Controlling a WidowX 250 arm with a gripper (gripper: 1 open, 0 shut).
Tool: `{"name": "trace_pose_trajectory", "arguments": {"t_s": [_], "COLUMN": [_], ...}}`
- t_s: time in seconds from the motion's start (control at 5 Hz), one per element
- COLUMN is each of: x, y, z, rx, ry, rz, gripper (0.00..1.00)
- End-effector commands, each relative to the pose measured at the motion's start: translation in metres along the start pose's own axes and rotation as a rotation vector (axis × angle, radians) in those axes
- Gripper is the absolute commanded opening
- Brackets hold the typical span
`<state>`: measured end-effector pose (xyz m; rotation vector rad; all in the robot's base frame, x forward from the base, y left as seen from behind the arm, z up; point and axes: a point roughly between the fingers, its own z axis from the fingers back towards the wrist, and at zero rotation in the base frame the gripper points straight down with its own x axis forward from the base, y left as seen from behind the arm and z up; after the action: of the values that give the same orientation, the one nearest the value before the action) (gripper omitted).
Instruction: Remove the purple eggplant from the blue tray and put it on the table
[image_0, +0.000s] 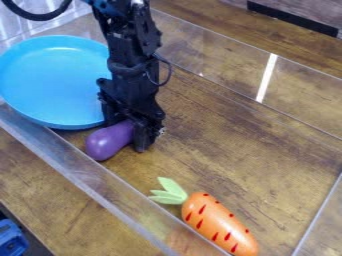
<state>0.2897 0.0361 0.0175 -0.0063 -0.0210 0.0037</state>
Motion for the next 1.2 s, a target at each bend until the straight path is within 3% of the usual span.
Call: {"name": "trace_pose_trajectory", "arguments": {"t_s": [0.0,0.2,0.6,1.0], "x": [0.006,0.013,0.011,0.006], "y": [-0.01,-0.012,-0.019,-0.02], "z": [0.012,0.013,0.011,0.014], "rx": [-0.003,-0.006,-0.007,-0.014], "ry": [-0.025,-0.025,-0.028,-0.03], "rz": [-0.011,-0.014,-0.007,-0.14], "gripper": [0.0,0.0,0.0,0.0]}}
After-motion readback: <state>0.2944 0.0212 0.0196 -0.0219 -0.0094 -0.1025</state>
